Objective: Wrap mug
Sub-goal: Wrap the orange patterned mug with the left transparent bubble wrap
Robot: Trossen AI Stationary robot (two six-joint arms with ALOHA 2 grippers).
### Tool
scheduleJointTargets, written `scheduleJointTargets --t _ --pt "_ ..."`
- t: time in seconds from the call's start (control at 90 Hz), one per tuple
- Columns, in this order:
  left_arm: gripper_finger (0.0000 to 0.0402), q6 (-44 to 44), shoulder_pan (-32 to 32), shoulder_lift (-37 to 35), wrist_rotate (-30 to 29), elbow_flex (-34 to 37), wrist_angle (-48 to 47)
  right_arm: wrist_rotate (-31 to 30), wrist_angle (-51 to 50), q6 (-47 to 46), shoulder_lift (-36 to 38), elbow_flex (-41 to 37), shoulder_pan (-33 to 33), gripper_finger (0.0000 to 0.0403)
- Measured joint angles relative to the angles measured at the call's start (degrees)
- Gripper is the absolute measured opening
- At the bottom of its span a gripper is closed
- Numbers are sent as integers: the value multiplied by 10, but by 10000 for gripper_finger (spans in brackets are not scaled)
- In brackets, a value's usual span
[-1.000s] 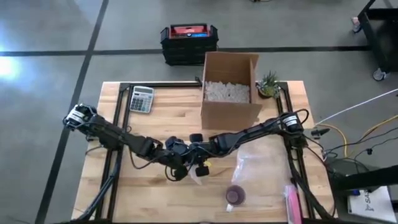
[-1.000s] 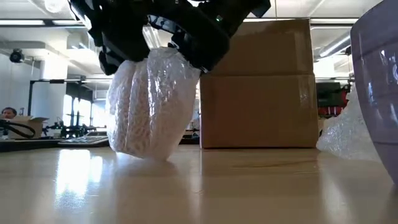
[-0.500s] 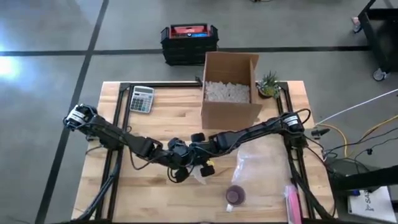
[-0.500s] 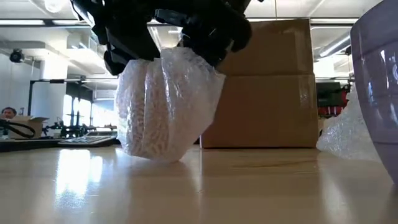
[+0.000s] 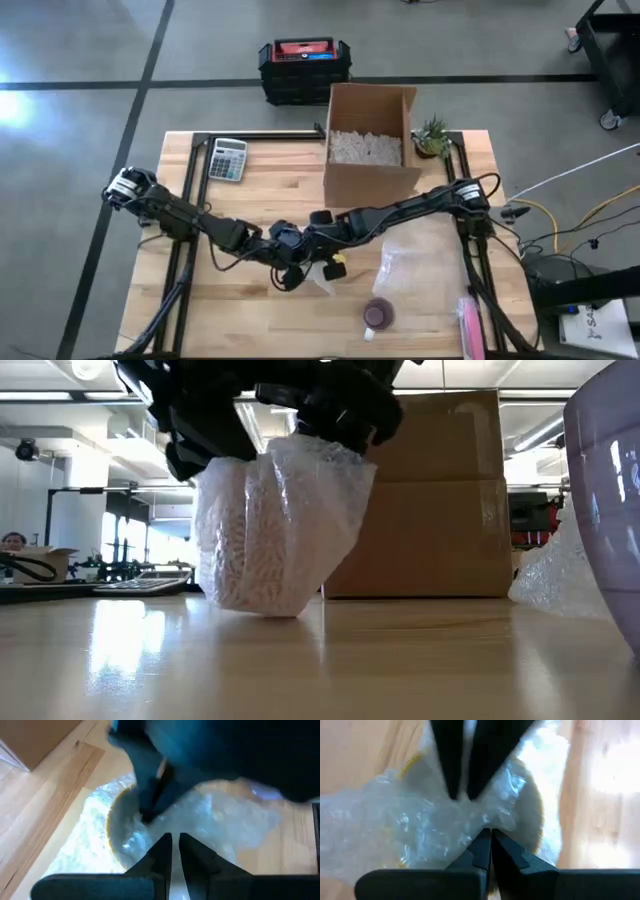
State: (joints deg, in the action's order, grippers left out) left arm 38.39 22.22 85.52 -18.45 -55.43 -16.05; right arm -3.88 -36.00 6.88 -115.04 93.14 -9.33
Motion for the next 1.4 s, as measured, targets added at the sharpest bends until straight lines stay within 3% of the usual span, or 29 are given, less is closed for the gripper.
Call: scheduleJointTargets --t 0.367,0.689,0.9,0.989,1.156,1.4 --pt "22 -17 0 -19 -15 -1 10 -2 -14 16 11 0 0 0" --pt "22 -15 -1 -14 -18 1 12 -3 -88 22 33 74 -2 0" --pt "22 -13 1 -28 -18 1 -16 83 -82 7 33 85 -28 0" --pt "22 -8 3 -44 -18 1 -30 88 -50 6 33 74 -44 0" --pt "22 -1 4 -79 -19 1 -66 76 8 2 3 70 -40 0" --pt "22 29 15 -113 -20 1 -115 71 1 -2 -70 70 -9 0"
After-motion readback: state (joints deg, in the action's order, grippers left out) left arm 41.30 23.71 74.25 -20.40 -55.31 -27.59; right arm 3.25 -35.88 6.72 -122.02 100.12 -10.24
